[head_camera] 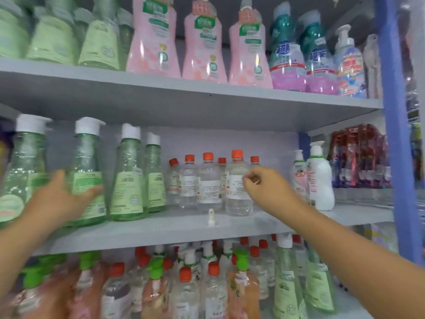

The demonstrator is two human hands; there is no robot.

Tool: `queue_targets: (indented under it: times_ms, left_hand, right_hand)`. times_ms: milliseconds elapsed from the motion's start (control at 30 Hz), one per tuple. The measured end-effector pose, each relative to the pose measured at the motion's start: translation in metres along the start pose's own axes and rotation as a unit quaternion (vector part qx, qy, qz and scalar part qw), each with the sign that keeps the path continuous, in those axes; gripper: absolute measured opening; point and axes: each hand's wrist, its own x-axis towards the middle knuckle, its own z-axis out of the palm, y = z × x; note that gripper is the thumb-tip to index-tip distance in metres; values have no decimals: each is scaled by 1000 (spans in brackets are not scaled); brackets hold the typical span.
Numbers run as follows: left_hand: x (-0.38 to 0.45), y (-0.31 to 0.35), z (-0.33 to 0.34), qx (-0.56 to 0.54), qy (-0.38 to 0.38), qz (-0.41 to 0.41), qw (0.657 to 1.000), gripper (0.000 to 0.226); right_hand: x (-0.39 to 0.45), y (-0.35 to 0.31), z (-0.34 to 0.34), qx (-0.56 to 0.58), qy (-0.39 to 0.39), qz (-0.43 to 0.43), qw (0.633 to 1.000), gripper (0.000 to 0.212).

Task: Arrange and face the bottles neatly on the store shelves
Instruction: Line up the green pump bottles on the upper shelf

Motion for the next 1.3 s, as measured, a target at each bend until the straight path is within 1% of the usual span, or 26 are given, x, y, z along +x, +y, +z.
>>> queue_targets:
  times_ms: [67,200,300,367,400,433,500,533,567,600,633,667,700,733,767,833,867,900,933,967,1033,1100,1167,1200,1233,1300]
  left_hand:
    - [-77,78,-33,35,-71,8,997,109]
    - [-100,113,-25,39,-123,12,992,97]
    - [-107,121,-6,59,-189,76,977,85]
    - [-105,116,-9,69,-220,136,964,68]
    - [-98,109,-17,81,-195,169,963,61]
    - [-87,100,-28,86,-132,210,965,54]
    - [-56,77,-57,117,82,258,956,35]
    - [-42,64,-73,138,171,237,946,38]
    - [-31,53,-87,140,203,185,951,53]
    - [-24,46,-101,112,177,108,972,70]
    - [-17,40,-108,79,121,28,989,79]
    - [-15,37,-113,79,40,-36,995,79]
    - [-12,34,-113,101,-27,-62,993,76]
    - [-8,31,-111,118,-69,-53,989,76]
    - [-6,30,-109,120,-91,-32,988,76]
    - [-6,32,-100,85,-134,13,987,72]
    - [-6,34,-95,62,-158,30,985,71]
    - [-9,38,-91,42,-180,43,982,74]
    - [-11,42,-87,25,-204,58,977,75]
    - [-9,42,-81,13,-224,80,971,74]
    - [4,40,-79,21,-251,107,962,68]
    - [26,32,-87,14,-200,94,975,57]
    - [54,18,-99,26,-63,54,996,42]
    - [62,12,-106,64,-15,20,998,43]
    - [65,9,-111,114,-17,-20,993,53]
    - [62,11,-110,207,-121,-47,970,67]
  right_hand:
    - [-1,-23,16,39,19,-40,998,14]
    - [1,-90,61,70,-52,-106,991,13]
    - [10,-130,91,73,-111,-87,987,38]
    - [17,-150,105,80,-126,-65,987,54]
    - [20,-157,111,77,-113,-57,989,61]
    - [23,-163,117,71,-95,-47,992,69]
    - [27,-173,129,36,-78,-31,996,101]
    - [27,-176,135,9,-86,-32,996,118]
    - [25,-178,140,-13,-102,-34,994,130]
    - [23,-179,146,-25,-115,-35,992,135]
    - [23,-177,151,-28,-125,-33,991,136]
    - [24,-176,155,-25,-126,-23,991,135]
    - [23,-176,155,-23,-125,-6,992,134]
    - [23,-178,158,-54,-110,4,992,133]
    - [22,-182,162,-117,-62,-5,991,130]
    - [21,-197,169,-234,86,-78,965,117]
    - [23,-210,173,-214,139,-119,959,106]
    - [25,-227,176,-148,150,-132,969,93]
    - [31,-242,180,-51,128,-113,984,84]
    - [38,-258,183,32,75,-65,995,78]
    - [47,-280,195,120,-65,16,990,69]
    - [49,-286,212,159,-152,23,975,61]
    - [56,-283,228,169,-154,23,973,72]
    - [60,-279,234,166,-146,32,975,76]
    - [63,-278,236,157,-136,42,977,78]
    - [69,-275,238,145,-126,65,979,79]
